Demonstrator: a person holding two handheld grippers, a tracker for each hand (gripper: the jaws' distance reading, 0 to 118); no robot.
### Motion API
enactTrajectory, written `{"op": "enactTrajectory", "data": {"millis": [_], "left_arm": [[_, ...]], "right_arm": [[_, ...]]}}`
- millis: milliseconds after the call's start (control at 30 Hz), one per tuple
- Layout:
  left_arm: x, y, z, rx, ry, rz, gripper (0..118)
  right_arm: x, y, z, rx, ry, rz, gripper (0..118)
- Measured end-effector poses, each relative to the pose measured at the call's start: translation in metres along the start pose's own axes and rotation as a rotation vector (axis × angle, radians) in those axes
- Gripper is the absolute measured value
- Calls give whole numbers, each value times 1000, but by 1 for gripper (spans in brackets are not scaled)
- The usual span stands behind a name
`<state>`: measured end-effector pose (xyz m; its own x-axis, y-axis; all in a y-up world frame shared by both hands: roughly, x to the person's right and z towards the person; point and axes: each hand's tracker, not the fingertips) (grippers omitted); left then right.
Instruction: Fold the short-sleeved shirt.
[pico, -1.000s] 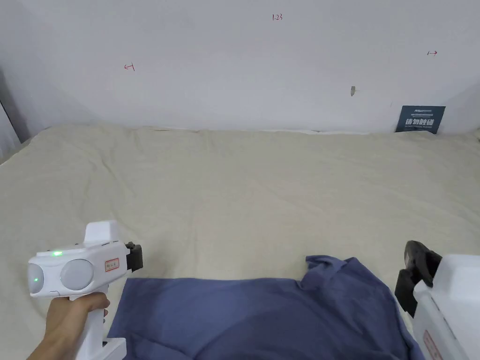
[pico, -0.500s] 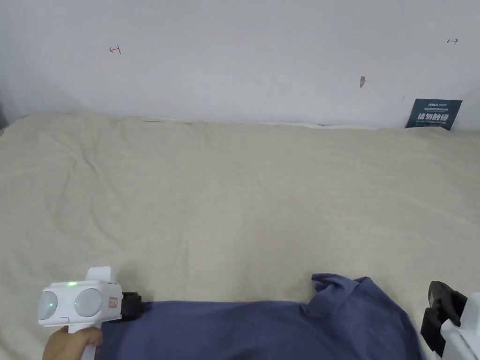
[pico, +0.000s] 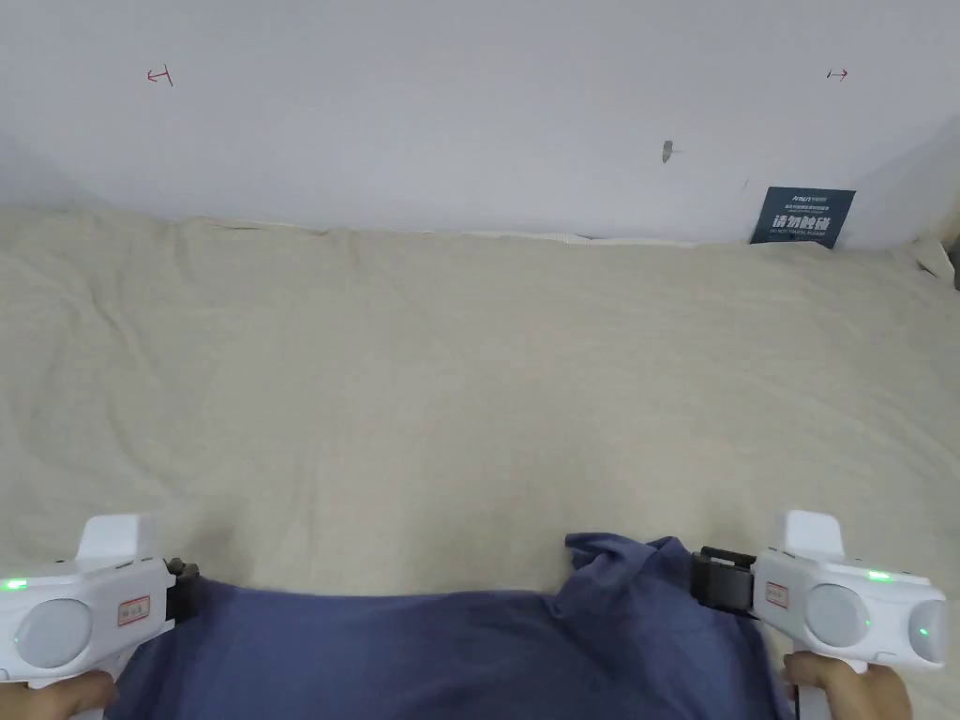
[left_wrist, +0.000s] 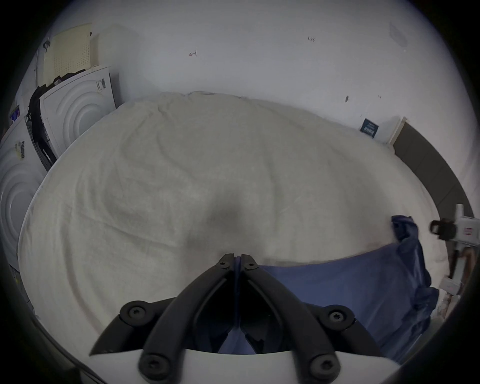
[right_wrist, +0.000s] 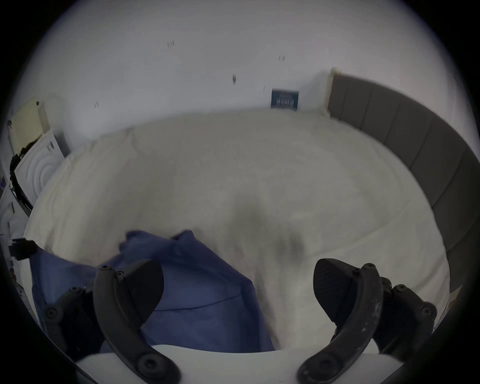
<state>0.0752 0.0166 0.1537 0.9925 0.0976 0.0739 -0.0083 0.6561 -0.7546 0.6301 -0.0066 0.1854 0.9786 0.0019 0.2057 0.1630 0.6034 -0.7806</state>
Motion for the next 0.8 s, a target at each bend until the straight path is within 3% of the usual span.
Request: {"op": "enactTrajectory", "data": {"millis": [100,200,267,300,333,400,467,800], "left_arm": [[-9,2,-7,8,-10,6,4],[-10,2,-4,4,-1,2,4],[-14,0,-4,1,6,9,4],[-8,-2,0,-2,8,17,4],[-9,-3,1,-2,9,24,4],[-11,-6,5,1,12,34,4],[-9,-9,16,9,18,43,4],[-15,-32,79,66,30,96,4]], "right_arm": [[-2,-1,-29,-58,0,31,99],[-8,-2,-46,-93,-3,53,62],[-9,-6,-47,-76,34,68,34],[-11,-7,-45,-61,26,71,15],[-13,-7,-43,-61,27,77,5],[-13,-11,-28,-40,12,100,5],[-7,-11,-6,33,30,61,4],[26,-50,162,241,161,45,4]]}}
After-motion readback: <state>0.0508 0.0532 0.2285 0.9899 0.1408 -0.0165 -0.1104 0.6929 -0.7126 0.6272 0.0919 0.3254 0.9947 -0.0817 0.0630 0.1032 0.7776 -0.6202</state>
